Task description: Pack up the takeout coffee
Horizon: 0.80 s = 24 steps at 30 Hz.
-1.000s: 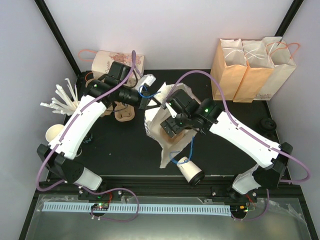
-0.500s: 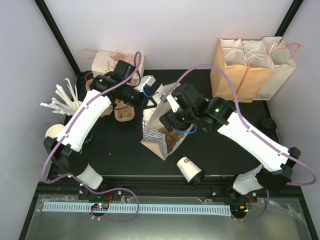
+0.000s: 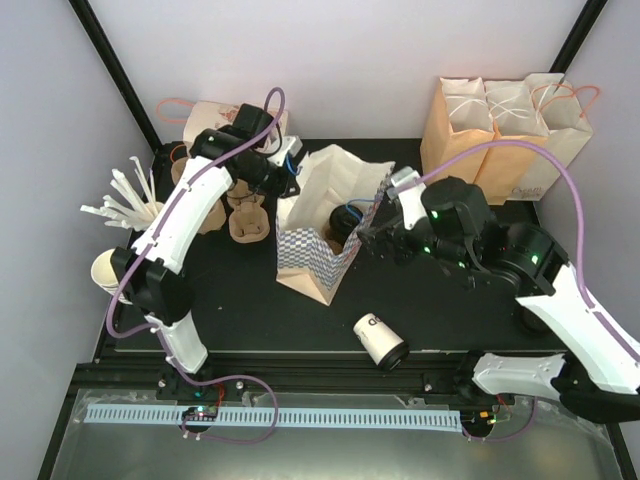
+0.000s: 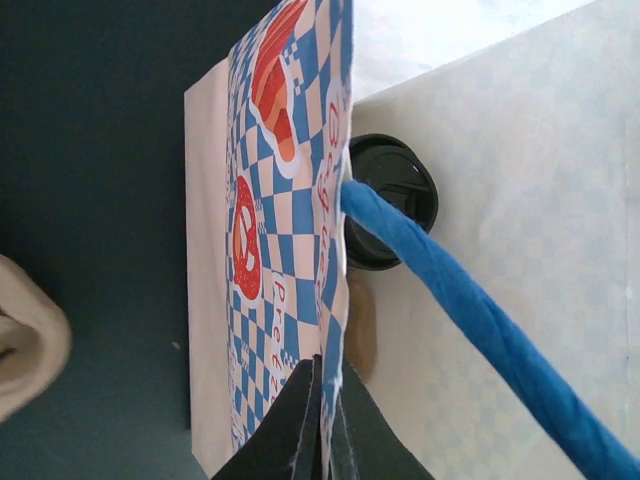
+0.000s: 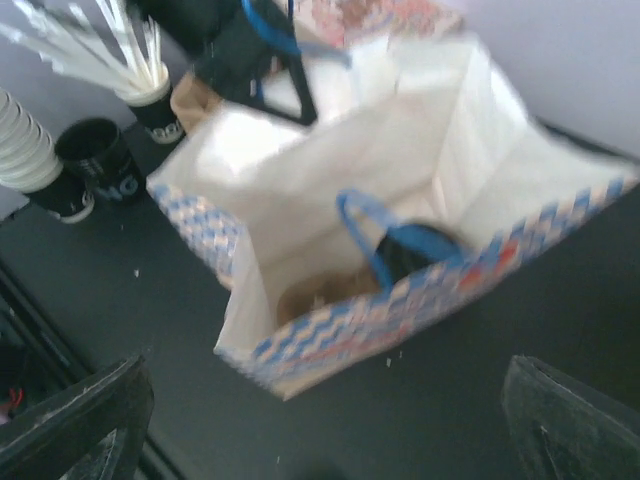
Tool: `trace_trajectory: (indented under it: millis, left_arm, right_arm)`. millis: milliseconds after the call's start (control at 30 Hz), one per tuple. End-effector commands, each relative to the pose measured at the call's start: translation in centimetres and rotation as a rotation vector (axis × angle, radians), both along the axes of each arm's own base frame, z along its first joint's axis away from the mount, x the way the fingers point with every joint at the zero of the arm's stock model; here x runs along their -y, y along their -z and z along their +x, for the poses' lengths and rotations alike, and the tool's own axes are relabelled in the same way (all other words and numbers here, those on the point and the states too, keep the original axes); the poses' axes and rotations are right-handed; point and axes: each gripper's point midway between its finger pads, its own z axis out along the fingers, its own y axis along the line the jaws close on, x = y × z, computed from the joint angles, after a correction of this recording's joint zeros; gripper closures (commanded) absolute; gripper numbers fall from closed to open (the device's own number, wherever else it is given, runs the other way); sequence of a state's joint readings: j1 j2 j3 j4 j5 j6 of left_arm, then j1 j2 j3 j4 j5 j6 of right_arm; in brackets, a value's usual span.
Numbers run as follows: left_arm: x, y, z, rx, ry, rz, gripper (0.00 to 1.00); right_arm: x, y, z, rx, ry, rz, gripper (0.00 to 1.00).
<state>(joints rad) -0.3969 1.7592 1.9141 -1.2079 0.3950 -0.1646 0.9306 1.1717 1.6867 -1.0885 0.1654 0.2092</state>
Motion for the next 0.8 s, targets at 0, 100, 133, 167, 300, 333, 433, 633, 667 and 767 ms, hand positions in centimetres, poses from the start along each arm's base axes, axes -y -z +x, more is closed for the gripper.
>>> trace_trajectory:
  millis: [0,100,133,167,300,333,433,633,667,767]
  left_arm:
    - [-2.3,-1.3,3.3,0.107,-0.072,0.102,0.97]
    - [-3.1,-1.4,5.1,0.13,-0.107,0.118,0.96]
    - [-3.5,-1.4,5.7,0.139,-0.12,0.127,0.96]
    - [-3.8,-1.3,6.3,0.146,-0.134,0.136,0.95]
    - [-4.7,-1.5,7.6,0.151,-0.163,0.127,0.67]
    - [-4.6,-1.9,7.6,0.155,-0.159,0.115,0.58]
    - [-4.2,-3.4,7.0,0.183,-0.145,0.071,0.42]
    - [-5.1,-7.0,4.6,0.278,-0.157,0.042,0.23]
    - [-5.5,-7.6,4.1,0.293,-0.168,0.049,0.21]
    - [-6.9,-9.6,2.2,0.342,-0.201,0.07,0.14]
  right_arm:
    - [0.9,5.2,-1.9,-0.147,0.002,-0.042,0.02]
    - [0.9,9.1,-3.3,-0.243,-0.023,-0.056,0.02]
    - [0.9,10.6,-3.7,-0.275,-0.027,-0.061,0.02]
    - [0.8,11.8,-4.0,-0.304,-0.032,-0.058,0.02]
    - [0.4,17.6,-4.9,-0.425,-0.027,-0.082,0.02]
    - [0.5,19.6,-5.3,-0.466,-0.019,-0.109,0.02]
    - [0.8,23.1,-5.7,-0.543,0.014,-0.152,0.02]
    - [0.8,27.8,-6.6,-0.641,0.016,-0.241,0.06]
    - [0.8,28.4,-6.7,-0.654,0.013,-0.262,0.07]
    - [0.4,30.2,-7.2,-0.69,-0.001,-0.318,0.08]
